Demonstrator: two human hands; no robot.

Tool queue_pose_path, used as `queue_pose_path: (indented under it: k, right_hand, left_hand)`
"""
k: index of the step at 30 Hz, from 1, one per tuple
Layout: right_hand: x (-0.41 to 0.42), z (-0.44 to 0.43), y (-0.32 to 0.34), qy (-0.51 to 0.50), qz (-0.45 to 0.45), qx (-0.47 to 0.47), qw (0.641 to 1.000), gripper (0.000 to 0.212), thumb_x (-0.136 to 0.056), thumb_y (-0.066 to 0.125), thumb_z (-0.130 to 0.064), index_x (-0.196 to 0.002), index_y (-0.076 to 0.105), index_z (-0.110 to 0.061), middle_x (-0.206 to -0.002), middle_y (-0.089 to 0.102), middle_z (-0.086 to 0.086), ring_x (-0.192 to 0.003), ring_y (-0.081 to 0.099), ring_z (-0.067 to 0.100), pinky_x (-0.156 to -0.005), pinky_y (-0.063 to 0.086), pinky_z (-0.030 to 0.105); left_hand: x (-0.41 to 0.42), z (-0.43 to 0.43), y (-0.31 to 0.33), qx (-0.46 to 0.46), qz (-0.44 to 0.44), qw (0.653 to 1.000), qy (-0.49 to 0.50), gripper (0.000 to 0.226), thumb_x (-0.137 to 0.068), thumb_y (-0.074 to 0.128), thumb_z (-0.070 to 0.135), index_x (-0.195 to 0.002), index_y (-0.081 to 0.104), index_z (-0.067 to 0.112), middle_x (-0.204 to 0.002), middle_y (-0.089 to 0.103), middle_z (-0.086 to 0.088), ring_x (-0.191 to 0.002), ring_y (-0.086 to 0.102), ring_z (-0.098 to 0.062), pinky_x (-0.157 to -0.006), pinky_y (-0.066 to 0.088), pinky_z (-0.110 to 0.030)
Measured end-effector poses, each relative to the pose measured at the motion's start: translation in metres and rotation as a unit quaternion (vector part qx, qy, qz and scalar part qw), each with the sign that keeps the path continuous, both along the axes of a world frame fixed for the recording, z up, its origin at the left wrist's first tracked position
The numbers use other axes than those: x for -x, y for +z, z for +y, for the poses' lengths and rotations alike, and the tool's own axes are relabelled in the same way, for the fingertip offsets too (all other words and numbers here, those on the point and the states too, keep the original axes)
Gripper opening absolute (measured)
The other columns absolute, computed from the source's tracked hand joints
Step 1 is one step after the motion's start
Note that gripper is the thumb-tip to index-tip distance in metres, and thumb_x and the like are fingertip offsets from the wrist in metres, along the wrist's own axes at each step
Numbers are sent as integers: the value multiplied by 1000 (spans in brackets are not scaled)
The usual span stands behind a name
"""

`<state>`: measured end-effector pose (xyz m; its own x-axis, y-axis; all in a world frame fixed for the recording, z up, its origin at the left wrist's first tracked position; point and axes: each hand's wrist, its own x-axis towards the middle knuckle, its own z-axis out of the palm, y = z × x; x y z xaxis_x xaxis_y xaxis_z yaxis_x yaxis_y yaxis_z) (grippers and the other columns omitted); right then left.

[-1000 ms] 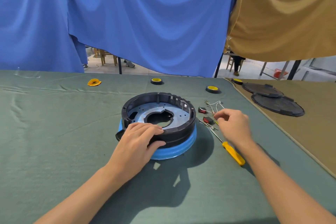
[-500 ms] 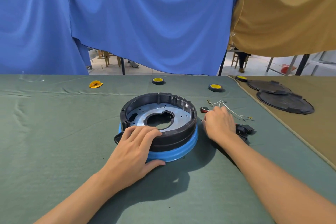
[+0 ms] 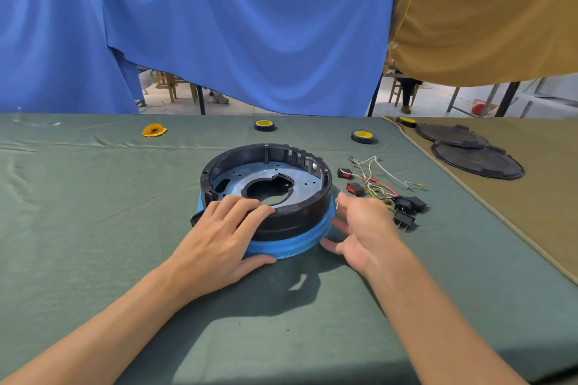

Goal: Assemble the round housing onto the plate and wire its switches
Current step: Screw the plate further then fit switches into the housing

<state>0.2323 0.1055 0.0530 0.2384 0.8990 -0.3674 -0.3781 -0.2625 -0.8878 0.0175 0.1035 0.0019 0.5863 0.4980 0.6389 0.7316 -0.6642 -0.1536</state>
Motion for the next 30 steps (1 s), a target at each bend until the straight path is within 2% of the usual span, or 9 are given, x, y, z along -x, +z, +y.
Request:
queue_pose_path:
  k: [2, 4, 8, 10, 12, 16, 23, 27, 30]
  right_hand:
    - [6, -7, -4, -20, 30, 17, 999, 14, -101, 48, -13, -88, 54, -13, -97, 60, 9, -92, 57, 26, -75, 48, 44]
    - [12, -12, -6, -50, 43, 26, 998, 13, -100, 48, -12, -89, 54, -14, -101, 57, 9, -90, 55, 22, -80, 49, 48]
    - [19, -17, -3, -71, 75, 34, 994, 24, -98, 47, -8, -121, 53, -11, -110, 50, 8, -97, 50, 24, -78, 49, 53]
    - [21, -20, 0, -57, 78, 38, 995, 20, -98, 46, -8, -116, 52, -13, -110, 55, 11, -101, 54, 31, -79, 49, 54]
    - [22, -22, 4, -37, 83, 39, 995, 14, -96, 44, -8, -107, 52, -14, -103, 56, 12, -90, 56, 31, -81, 46, 55]
    - [20, -22, 6, -37, 128, 47, 990, 23, -92, 43, -4, -110, 55, -12, -110, 51, 15, -88, 52, 36, -85, 40, 61]
    - [19, -21, 5, -67, 221, 46, 972, 20, -93, 46, -7, -111, 53, -10, -117, 44, 14, -108, 46, 45, -80, 42, 63]
    - [18, -21, 2, -53, 235, 57, 969, 17, -93, 48, -7, -110, 53, -8, -118, 43, 17, -107, 49, 52, -82, 47, 61]
    - [19, -23, 1, -47, 231, 72, 969, 11, -92, 49, -8, -101, 55, -9, -116, 48, 18, -102, 55, 47, -85, 50, 57]
  left_hand:
    - [-2, -1, 2, 2, -7, 1000, -6, 63, -88, 59, 56, -127, 45, 9, -113, 62, -12, -99, 58, -31, -81, 53, -44]
    - [-3, -3, 2, 6, -19, 1000, -17, 62, -86, 60, 55, -126, 46, 9, -110, 61, -13, -96, 59, -31, -82, 53, -43]
    - [-4, -7, 0, 9, -45, 999, -13, 63, -83, 67, 53, -123, 49, 8, -106, 60, -11, -96, 57, -28, -85, 47, -35]
    - [-3, -8, 0, 16, -54, 998, -15, 65, -79, 72, 51, -122, 51, 7, -105, 60, -11, -96, 55, -26, -85, 45, -33]
    - [-2, -9, 2, 23, -57, 998, -14, 65, -77, 71, 51, -121, 50, 8, -105, 60, -11, -97, 54, -24, -85, 44, -32]
    - [1, -12, 5, 26, -54, 998, -11, 65, -77, 70, 52, -120, 50, 8, -105, 60, -11, -97, 52, -23, -85, 44, -32]
    - [3, -16, 12, 7, -12, 999, 34, 85, -64, 83, 57, -119, 55, 0, -107, 60, -14, -98, 54, -27, -87, 44, -34]
    - [4, -16, 19, -5, 27, 997, 68, 83, -56, 92, 41, -117, 59, -4, -105, 62, -17, -92, 62, -35, -80, 55, -41]
    - [3, -17, 23, -12, 45, 996, 71, 79, -54, 88, 28, -118, 57, -6, -104, 62, -20, -89, 62, -38, -77, 57, -42]
